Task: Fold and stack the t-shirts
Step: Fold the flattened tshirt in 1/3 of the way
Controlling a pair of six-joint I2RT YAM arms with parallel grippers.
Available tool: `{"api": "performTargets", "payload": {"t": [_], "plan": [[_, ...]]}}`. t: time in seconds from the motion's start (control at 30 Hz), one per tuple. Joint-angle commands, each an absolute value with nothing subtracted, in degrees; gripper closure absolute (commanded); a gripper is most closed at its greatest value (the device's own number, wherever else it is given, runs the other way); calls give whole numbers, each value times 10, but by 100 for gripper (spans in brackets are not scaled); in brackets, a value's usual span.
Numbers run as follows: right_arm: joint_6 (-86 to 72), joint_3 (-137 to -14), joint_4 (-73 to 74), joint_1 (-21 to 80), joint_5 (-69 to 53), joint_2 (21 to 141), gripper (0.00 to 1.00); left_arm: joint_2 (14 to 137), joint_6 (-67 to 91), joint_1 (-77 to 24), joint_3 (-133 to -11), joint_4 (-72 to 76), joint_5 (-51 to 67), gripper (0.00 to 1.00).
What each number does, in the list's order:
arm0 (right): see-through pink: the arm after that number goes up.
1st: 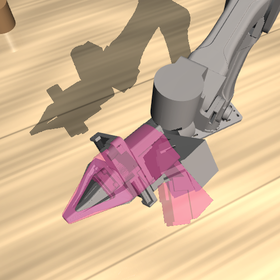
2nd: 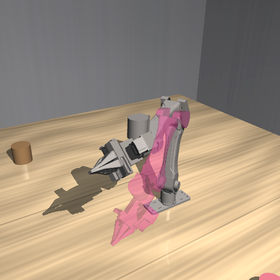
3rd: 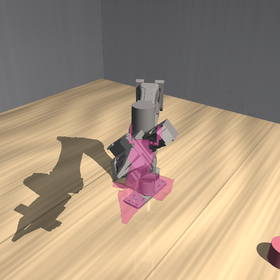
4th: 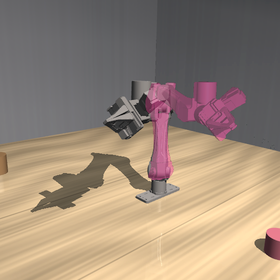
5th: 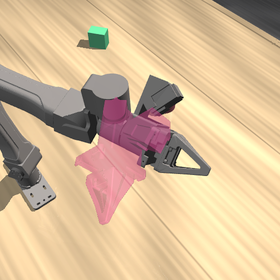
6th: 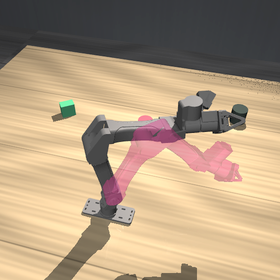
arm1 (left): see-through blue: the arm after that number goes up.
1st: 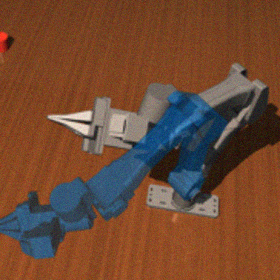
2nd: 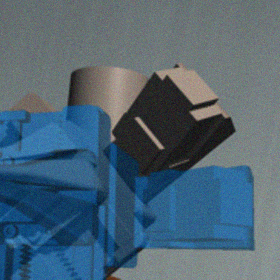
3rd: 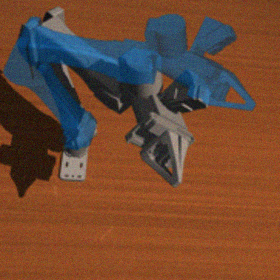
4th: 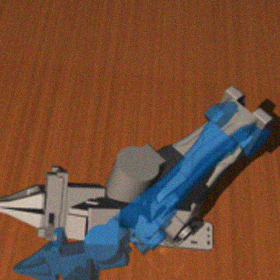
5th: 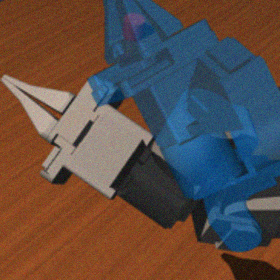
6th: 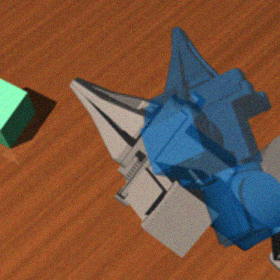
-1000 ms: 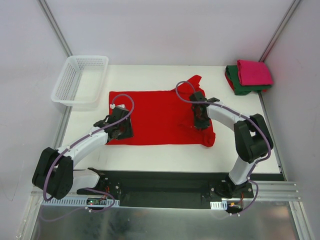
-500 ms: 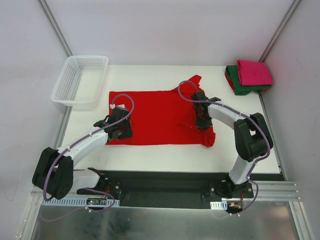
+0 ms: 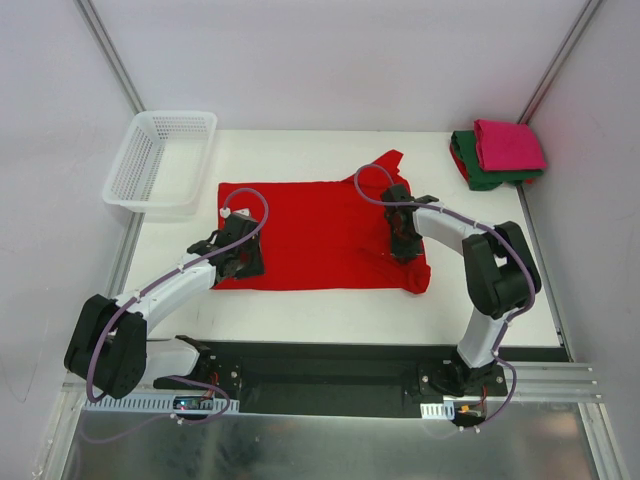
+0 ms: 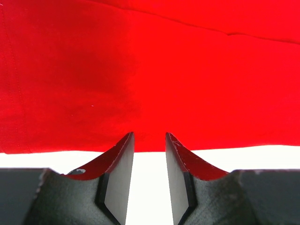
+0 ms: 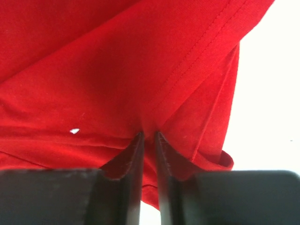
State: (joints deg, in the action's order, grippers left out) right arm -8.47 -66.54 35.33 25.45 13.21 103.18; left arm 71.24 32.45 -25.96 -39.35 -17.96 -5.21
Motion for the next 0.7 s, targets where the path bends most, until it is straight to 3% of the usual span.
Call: {"api": "performTargets", "payload": {"t": [0.0,0.03,0.13,0.67], "plan": [[-91,-666,352,253,124,1039,87,714,323,-265,-388,-184,-72,68],[-91,-664,352,253,124,1036,93,715,323,-266,-388,-184,-73,68],[-89,-664,351,253,131,1026,99,718,324,-265,-389,-185,-73,69],[-76,-709,402,254,148,953,99,726,326,-266,-395,-181,-70,70]]}}
